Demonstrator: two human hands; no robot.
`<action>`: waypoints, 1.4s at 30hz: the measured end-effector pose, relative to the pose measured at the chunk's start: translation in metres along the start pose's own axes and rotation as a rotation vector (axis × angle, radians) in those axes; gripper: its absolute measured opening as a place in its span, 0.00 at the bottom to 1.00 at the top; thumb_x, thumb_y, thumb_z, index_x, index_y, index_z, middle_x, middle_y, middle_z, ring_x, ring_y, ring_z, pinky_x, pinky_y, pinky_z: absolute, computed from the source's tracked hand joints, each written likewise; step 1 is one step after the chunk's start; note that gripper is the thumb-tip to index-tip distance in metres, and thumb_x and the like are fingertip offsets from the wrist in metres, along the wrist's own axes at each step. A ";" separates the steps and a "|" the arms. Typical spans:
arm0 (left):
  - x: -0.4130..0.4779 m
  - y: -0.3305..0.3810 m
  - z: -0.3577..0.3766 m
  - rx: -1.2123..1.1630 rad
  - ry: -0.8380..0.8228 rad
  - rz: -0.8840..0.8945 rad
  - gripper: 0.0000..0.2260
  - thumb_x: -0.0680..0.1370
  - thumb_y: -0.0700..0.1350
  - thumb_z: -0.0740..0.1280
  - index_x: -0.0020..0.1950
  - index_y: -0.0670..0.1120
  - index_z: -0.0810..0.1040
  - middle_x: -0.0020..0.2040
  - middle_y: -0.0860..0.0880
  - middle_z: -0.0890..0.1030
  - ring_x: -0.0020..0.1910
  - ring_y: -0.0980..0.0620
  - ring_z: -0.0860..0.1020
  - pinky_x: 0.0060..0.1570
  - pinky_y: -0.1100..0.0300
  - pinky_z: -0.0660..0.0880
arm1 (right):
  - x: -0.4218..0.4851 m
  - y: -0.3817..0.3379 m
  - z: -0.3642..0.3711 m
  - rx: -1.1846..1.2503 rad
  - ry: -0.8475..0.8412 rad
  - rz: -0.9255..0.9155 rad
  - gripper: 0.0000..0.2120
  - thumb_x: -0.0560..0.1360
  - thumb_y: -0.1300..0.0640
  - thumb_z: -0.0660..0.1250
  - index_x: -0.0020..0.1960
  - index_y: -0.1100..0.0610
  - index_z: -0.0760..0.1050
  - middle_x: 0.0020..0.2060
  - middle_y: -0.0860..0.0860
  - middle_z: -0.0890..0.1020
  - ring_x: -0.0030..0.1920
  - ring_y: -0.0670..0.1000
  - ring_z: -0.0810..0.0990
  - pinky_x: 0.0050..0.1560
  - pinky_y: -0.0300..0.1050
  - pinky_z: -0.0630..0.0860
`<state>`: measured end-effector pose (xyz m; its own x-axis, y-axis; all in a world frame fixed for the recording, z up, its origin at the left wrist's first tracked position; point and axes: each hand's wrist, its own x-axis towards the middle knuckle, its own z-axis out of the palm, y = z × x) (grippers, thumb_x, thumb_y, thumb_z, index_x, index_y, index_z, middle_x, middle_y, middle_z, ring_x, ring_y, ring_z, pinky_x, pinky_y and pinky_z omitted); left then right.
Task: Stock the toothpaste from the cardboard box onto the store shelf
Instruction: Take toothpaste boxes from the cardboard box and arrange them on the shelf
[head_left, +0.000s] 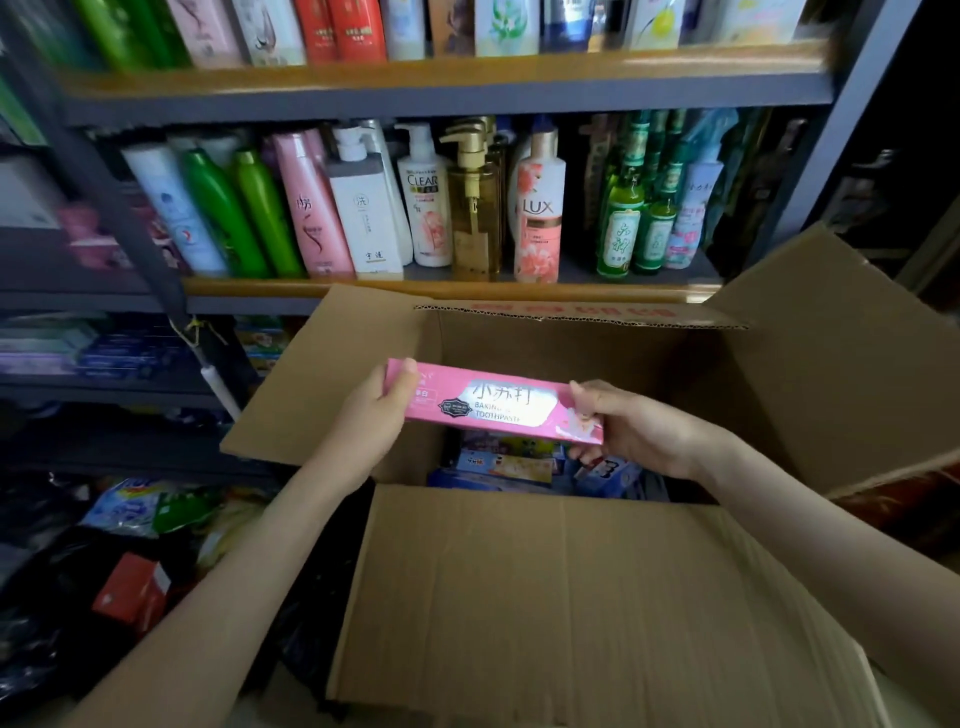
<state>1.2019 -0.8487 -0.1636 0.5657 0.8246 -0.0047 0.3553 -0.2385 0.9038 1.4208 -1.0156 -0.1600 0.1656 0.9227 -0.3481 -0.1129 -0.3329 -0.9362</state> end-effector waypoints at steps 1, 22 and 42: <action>0.001 0.000 0.000 -0.041 -0.041 -0.009 0.14 0.82 0.58 0.56 0.57 0.51 0.73 0.51 0.47 0.81 0.53 0.51 0.80 0.55 0.54 0.77 | 0.001 0.000 -0.001 0.000 -0.015 -0.005 0.31 0.71 0.43 0.65 0.66 0.62 0.65 0.46 0.56 0.76 0.39 0.49 0.77 0.38 0.39 0.76; 0.060 -0.026 -0.036 0.804 -0.300 0.684 0.25 0.73 0.68 0.60 0.60 0.51 0.65 0.51 0.52 0.74 0.48 0.55 0.74 0.42 0.70 0.65 | 0.097 0.037 0.002 -1.139 -0.173 0.257 0.26 0.74 0.44 0.68 0.62 0.61 0.66 0.52 0.55 0.78 0.49 0.55 0.77 0.42 0.45 0.71; 0.104 -0.030 -0.010 0.785 -0.498 0.799 0.25 0.73 0.62 0.58 0.58 0.43 0.68 0.52 0.44 0.78 0.44 0.47 0.78 0.39 0.58 0.68 | 0.106 0.077 0.016 -1.224 -0.585 0.488 0.24 0.76 0.48 0.68 0.68 0.55 0.66 0.61 0.53 0.75 0.56 0.52 0.74 0.46 0.40 0.68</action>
<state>1.2428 -0.7511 -0.1870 0.9917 0.0596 0.1138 0.0327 -0.9738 0.2251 1.4138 -0.9408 -0.2682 -0.0948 0.5160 -0.8513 0.9055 -0.3107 -0.2891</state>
